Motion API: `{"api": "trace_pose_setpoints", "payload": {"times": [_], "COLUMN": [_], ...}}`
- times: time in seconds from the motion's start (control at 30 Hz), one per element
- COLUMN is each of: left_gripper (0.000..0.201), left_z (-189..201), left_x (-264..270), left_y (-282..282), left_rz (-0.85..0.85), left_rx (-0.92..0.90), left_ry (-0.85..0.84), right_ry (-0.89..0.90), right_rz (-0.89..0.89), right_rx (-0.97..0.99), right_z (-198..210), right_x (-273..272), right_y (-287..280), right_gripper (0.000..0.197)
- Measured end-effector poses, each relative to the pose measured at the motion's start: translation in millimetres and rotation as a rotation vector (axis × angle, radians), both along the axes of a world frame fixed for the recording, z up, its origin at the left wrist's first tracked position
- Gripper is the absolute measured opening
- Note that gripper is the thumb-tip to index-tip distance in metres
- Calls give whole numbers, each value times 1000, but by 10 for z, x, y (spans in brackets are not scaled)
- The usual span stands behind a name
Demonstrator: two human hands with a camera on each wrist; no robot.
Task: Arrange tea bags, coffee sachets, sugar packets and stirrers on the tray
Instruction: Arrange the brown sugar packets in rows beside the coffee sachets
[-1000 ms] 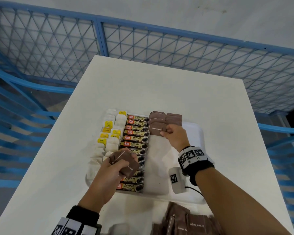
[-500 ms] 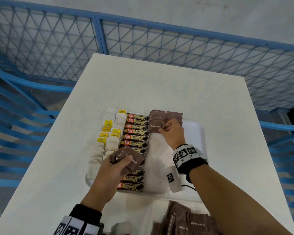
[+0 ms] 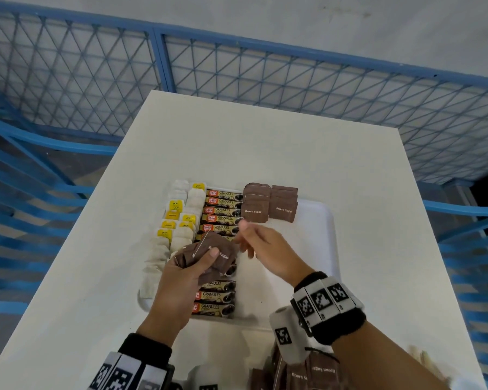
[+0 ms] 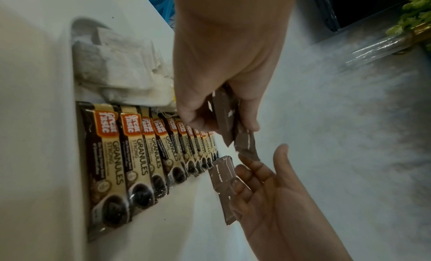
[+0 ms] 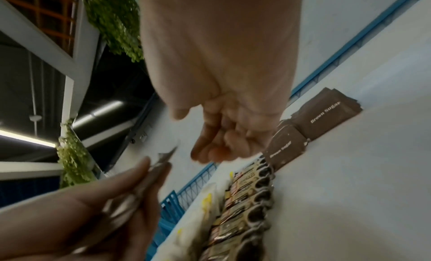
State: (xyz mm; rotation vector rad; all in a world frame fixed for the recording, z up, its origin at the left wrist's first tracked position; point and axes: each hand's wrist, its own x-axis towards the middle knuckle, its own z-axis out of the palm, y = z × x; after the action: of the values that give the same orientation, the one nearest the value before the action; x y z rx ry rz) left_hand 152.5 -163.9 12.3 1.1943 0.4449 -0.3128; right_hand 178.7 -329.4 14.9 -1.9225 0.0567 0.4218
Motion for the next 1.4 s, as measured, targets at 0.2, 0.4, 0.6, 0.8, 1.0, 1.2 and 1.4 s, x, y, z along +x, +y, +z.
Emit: {"api": "trace_pose_setpoints", "payload": {"times": [0.2,0.4,0.6,0.8,1.0,1.2,1.4], "left_gripper": [18,16,16,19,23,25,24], "left_z": [1,-29,-29,-55,-42,-68,-53], "left_x": [-13,-27,-26,-34,-49,-46,-41], "left_y": [-54,-114,-125,-82,-105,-104,-104], "left_rz": [-18,-27,9,-21,-88,-100,-96], "left_rx": [-14,-50,-39,-14,-14,4,-2], "left_ry": [43,162,207,168,108,87,54], "right_ry": [70,125,97,41,4,-16,-81], "right_rz": [56,-106,-352,-536,-559,-616,-670], "right_rx": [89,347,328,41,-106,-185,-236], "right_z": [-147,-159,-217,-439,-583,-600,-560], "right_x": [-216,-228,-80,143,307,389,381], "right_y": [42,-96,-456,-809,-853,-805,-747], "right_gripper": [18,9,9,13,15,10,29]}}
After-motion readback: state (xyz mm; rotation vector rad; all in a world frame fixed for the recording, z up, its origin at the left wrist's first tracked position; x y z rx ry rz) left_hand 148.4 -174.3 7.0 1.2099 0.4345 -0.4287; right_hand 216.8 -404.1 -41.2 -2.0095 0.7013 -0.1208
